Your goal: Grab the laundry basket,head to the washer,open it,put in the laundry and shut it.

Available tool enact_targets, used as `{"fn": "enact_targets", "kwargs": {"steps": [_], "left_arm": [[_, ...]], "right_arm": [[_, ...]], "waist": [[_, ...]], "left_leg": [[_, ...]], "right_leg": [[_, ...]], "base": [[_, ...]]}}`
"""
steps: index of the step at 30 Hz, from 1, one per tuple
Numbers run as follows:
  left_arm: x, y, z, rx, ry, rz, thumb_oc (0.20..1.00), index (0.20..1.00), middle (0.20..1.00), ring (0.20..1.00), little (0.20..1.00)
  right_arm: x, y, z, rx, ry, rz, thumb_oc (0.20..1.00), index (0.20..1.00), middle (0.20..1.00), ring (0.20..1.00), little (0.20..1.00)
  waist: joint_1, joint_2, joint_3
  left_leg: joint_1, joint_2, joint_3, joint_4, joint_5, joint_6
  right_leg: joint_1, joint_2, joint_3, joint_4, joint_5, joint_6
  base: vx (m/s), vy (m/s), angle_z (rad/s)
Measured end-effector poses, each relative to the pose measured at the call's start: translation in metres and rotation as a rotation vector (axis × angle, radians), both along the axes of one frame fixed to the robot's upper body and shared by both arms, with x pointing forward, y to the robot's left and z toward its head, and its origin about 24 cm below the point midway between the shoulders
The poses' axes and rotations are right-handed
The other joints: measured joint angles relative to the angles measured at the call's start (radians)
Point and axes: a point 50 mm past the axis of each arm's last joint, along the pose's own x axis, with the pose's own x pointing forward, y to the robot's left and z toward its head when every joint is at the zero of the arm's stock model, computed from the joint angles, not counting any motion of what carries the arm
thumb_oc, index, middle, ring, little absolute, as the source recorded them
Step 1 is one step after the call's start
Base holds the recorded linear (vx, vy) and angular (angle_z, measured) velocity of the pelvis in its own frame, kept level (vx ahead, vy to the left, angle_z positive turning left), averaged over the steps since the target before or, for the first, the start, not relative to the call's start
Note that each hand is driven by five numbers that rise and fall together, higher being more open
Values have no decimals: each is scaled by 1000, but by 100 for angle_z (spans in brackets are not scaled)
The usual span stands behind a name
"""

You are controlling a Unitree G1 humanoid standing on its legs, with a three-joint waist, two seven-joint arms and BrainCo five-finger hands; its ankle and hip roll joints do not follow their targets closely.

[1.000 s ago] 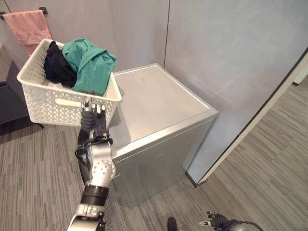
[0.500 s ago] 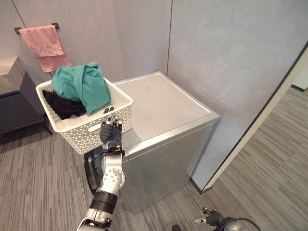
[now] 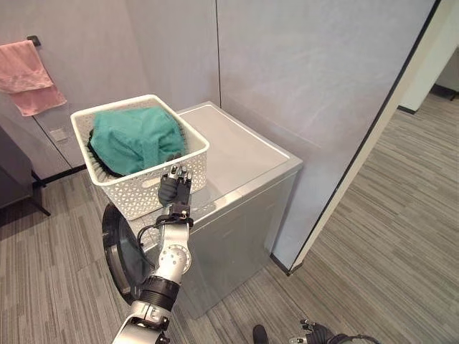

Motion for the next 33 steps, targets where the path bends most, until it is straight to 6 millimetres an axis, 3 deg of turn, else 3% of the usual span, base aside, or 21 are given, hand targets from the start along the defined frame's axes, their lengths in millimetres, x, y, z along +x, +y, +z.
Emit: {"fn": "enact_targets", "kwargs": {"steps": [1,2,11,17,19,22,25,33], "left_arm": [[0,0,0,1,1,-1,715,715,715,715,715],[0,-1,-1,10,2,-8,1000,1000,1000,1000,1000],[-12,-5,-12,176,36,-45,1000,1000,1000,1000,1000],[-31,2,-13,190,44,-7,1000,1000,1000,1000,1000],[-44,7,-25,230,80,-10,1000,1000,1000,1000,1000],[-58,8,-42,286,143,-55,1000,1000,1000,1000,1000],[-61,4,-46,302,144,-101,1000,1000,1000,1000,1000],[-61,2,-53,359,140,-185,1000,1000,1000,1000,1000]], "right_arm": [[0,0,0,0,0,0,1000,1000,1000,1000,1000],[0,0,0,-1,0,0,1000,1000,1000,1000,1000],[1,-6,0,-30,-3,-31,1000,1000,1000,1000,1000],[-2,-11,0,-42,4,-71,1000,1000,1000,1000,1000],[-2,-13,0,-55,1,-86,1000,1000,1000,1000,1000],[-4,-16,0,-59,6,-115,1000,1000,1000,1000,1000],[0,-17,1,-58,-5,-121,1000,1000,1000,1000,1000],[2,-21,2,-71,-2,-134,1000,1000,1000,1000,1000]], "waist": [[-1,1,-1],[-1,4,-3],[28,8,-6],[58,-5,3],[92,-12,8],[100,-13,17],[124,-15,17],[127,7,11]], "left_leg": [[0,0,1,0,-1,0],[0,0,1,0,-2,-1],[-1,3,-4,0,-9,0],[-9,4,-30,0,-8,0],[-12,5,-40,0,-4,0],[-2,5,-68,0,-3,1],[-2,4,-78,-1,-5,-3],[-17,4,-92,0,-5,-3]], "right_leg": [[0,0,1,0,0,0],[0,0,1,0,0,0],[0,2,-4,0,0,0],[4,-1,-30,-1,-2,-2],[8,-1,-38,-1,-3,-3],[32,-5,-64,-1,-11,-9],[36,-7,-71,-6,-15,-9],[35,-10,-89,-5,-18,-10]], "base": [[0,0,0],[0,0,0],[0,-1,0],[-20,1,9],[-43,10,17],[-41,8,26],[-44,13,12],[-27,9,5]]}}
